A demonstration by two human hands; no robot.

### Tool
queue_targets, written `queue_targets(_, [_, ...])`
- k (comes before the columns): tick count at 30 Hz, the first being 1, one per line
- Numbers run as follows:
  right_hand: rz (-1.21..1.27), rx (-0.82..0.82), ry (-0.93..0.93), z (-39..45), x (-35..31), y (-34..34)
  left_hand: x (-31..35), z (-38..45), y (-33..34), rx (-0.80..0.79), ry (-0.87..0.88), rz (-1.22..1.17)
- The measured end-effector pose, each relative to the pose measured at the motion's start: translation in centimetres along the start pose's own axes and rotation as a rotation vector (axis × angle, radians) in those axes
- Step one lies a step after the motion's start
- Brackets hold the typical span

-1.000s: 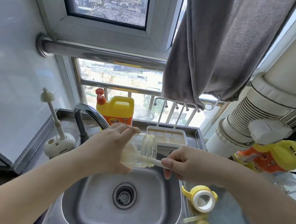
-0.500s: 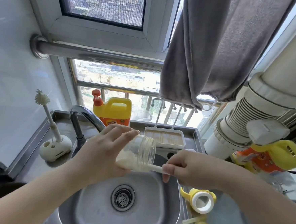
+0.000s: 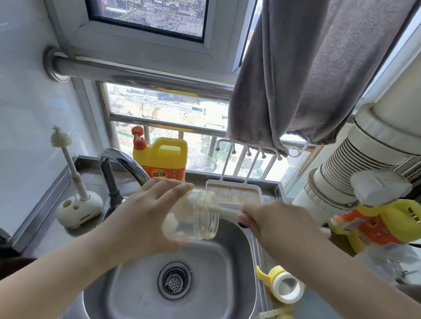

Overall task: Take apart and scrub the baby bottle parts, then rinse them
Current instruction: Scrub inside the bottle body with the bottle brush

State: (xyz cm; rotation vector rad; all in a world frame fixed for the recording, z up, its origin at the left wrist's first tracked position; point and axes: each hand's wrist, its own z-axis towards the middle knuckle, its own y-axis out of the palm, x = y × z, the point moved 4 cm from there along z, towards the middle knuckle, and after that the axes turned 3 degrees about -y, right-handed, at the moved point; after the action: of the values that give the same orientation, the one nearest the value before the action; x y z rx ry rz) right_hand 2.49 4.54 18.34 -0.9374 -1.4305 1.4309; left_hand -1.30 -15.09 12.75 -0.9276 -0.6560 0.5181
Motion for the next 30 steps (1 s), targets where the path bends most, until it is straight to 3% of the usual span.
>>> queue_targets(3, [0.544, -0.496, 0.175, -1.2, 0.9, 2.1, 0.1, -0.5, 0.3, 0.012, 0.041, 0.067])
queue_targets(6, [0.752, -0.626, 0.236, -1.5, 1.7, 1.4, 0.3, -0.5, 0.3, 0.022, 0.027, 0.049])
queue_targets(8, [0.565, -0.543, 0.241, -1.2, 2.2, 0.8, 0.3, -0.5, 0.5, 0.019, 0.046, 0.063])
queue_targets(11, [-0.020, -0.065, 0.060, -0.7, 2.5, -0.2, -0.3, -0.6, 0.3, 0.009, -0.016, 0.021])
queue_targets(13, [-0.187, 0.172, -0.048, -1.3, 2.0, -0.8, -0.6, -0.5, -0.1, 0.018, -0.044, 0.001])
queue_targets(14, [-0.203, 0.195, -0.055, -1.4, 1.9, -1.0, -0.5, -0.3, -0.3, 0.019, -0.031, 0.014])
queue_targets(16, [-0.075, 0.042, 0.021, -1.6, 1.9, -0.1, -0.4, -0.2, -0.2, 0.019, 0.012, 0.055])
queue_targets(20, [0.705, -0.493, 0.269, -3.2, 2.1, 2.6, -0.5, -0.5, -0.6, 0.060, 0.038, 0.086])
queue_targets(23, [1.029, -0.662, 0.379, -3.9, 1.9, 2.6, -0.3, -0.6, -1.0, 0.094, 0.042, 0.067])
queue_targets(25, [0.817, -0.600, 0.342, -3.4, 2.2, 2.0, -0.3, -0.5, -0.7, 0.061, 0.053, 0.093])
queue_targets(28, [0.204, -0.312, 0.191, -1.7, 2.3, -0.1, -0.2, -0.7, -0.2, 0.007, -0.001, 0.038])
queue_targets(30, [0.006, -0.163, 0.123, -0.9, 1.6, -1.1, -0.1, -0.8, -0.1, -0.004, -0.076, -0.088])
